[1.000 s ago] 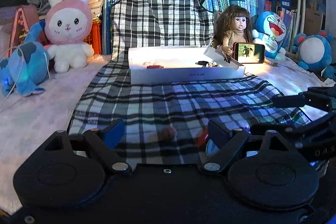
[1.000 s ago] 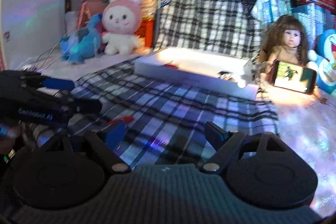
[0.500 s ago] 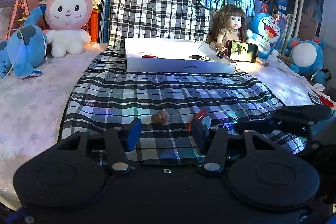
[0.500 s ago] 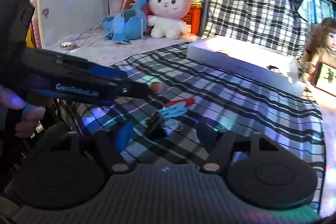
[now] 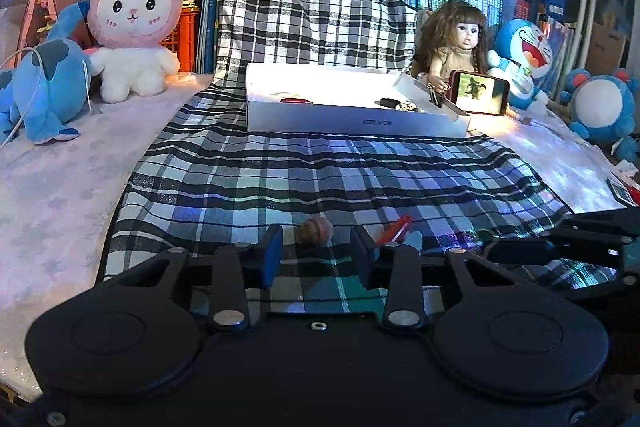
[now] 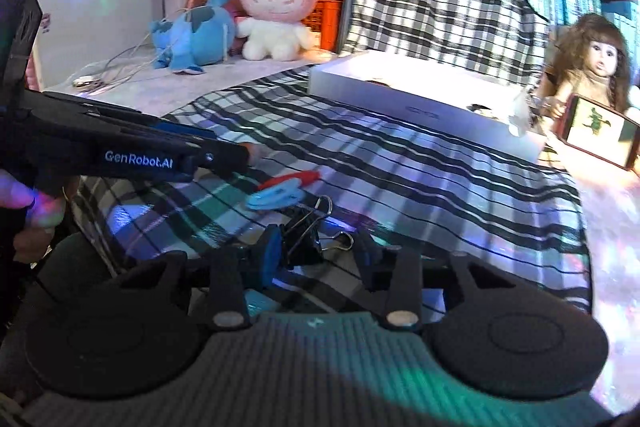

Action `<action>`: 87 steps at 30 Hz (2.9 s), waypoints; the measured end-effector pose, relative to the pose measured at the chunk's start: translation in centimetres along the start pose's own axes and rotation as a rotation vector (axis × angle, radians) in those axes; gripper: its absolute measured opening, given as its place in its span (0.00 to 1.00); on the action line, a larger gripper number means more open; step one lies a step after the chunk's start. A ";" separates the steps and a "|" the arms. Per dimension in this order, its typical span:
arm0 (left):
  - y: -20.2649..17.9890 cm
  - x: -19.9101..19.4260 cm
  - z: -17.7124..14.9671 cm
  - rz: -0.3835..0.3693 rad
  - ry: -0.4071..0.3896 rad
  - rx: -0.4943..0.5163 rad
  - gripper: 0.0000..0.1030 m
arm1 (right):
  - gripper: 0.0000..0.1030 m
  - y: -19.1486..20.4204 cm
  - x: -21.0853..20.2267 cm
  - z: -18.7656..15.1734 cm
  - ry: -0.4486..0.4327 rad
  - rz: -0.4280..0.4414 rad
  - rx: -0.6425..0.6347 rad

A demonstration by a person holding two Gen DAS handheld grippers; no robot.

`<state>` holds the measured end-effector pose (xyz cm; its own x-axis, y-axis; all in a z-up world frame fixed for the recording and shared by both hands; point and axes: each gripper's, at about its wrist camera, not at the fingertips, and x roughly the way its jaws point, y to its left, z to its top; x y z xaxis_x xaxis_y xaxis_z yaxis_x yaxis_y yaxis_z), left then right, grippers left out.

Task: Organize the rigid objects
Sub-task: 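Grasp the brown nut with the left tool while the right tool grasps the black binder clip, then carry the brown nut over the white tray with the left tool while the right tool carries the clip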

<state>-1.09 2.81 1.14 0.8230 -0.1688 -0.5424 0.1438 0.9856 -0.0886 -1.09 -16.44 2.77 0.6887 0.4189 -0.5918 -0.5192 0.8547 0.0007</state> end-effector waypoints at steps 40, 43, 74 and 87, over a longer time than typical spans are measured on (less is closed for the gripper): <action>-1.1 3.8 0.3 0.025 -0.004 -0.007 0.21 | 0.44 -3.3 -0.1 -1.0 -0.057 -0.122 0.162; -1.2 3.6 0.5 0.028 -0.008 -0.005 0.21 | 0.44 -3.4 -0.1 -0.8 -0.062 -0.129 0.174; -0.4 8.1 9.6 0.016 -0.021 -0.027 0.21 | 0.44 -10.9 3.4 6.5 -0.116 -0.249 0.308; 1.9 15.1 16.7 -0.028 0.003 -0.084 0.21 | 0.44 -16.0 8.8 12.9 -0.083 -0.234 0.355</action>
<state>20.81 2.09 6.72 0.8177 -0.1969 -0.5410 0.1205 0.9774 -0.1736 19.80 -22.46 7.94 0.8129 0.2118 -0.5426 -0.1475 0.9760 0.1599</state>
